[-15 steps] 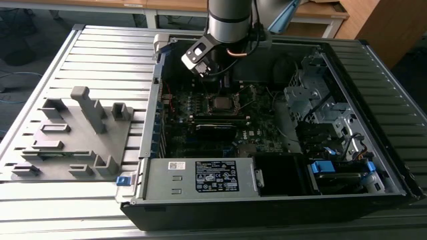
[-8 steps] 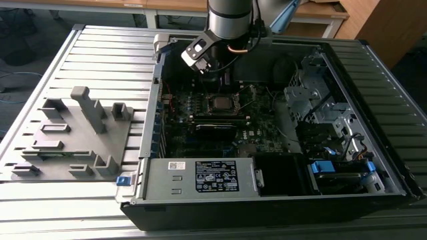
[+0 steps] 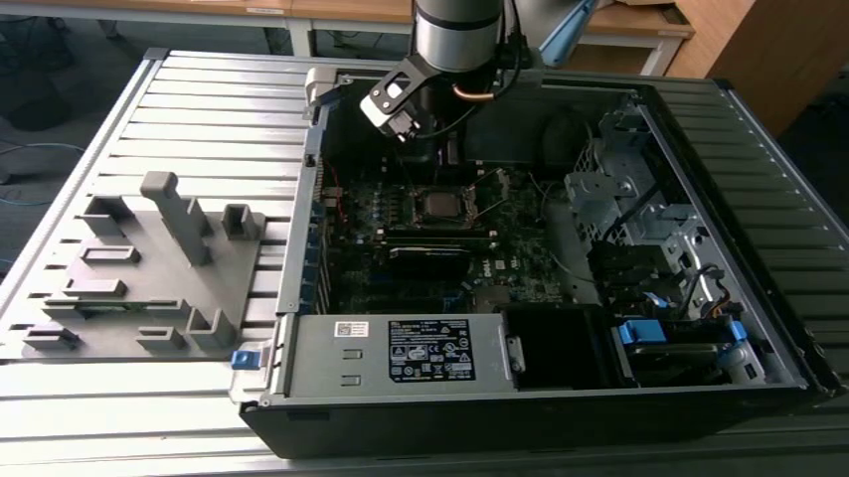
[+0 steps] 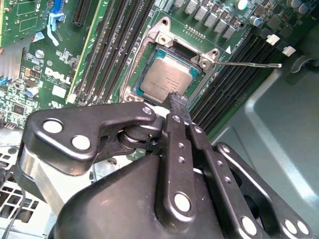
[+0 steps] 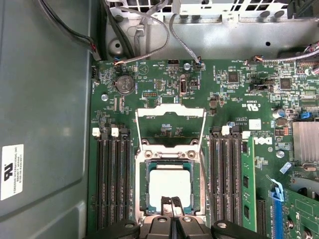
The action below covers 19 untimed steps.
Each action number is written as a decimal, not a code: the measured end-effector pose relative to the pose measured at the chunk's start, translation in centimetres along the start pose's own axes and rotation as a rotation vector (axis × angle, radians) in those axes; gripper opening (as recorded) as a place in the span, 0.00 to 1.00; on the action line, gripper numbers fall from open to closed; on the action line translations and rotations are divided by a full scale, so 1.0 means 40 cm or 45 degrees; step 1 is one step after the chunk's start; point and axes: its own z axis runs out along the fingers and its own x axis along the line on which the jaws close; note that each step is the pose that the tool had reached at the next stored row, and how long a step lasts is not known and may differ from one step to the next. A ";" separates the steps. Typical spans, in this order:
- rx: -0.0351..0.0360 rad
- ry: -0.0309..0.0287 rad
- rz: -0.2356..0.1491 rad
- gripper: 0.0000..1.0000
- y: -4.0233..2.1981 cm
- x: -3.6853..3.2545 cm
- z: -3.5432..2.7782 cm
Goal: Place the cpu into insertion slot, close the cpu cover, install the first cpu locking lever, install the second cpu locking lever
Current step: 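Close the cpu cover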
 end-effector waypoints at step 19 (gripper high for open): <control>0.0293 -0.0010 0.001 0.11 0.001 0.000 -0.011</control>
